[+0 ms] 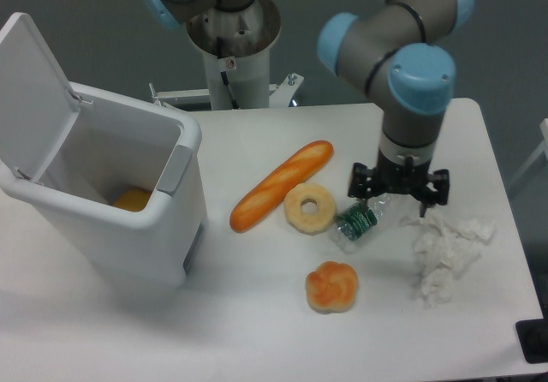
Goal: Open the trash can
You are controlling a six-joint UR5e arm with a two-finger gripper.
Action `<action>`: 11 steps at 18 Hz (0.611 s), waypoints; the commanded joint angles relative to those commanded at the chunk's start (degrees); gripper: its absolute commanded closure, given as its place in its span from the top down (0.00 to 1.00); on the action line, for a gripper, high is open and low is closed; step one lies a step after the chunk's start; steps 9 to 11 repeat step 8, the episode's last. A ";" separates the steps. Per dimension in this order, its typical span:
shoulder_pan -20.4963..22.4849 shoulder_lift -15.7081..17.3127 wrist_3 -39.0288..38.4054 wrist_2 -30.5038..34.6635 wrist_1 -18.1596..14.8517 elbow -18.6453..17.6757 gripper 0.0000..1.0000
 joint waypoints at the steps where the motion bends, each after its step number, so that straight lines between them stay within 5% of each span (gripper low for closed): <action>1: 0.09 -0.62 1.50 1.75 0.00 0.27 1.00; 11: 1.24 -2.21 3.36 5.28 1.58 0.97 1.00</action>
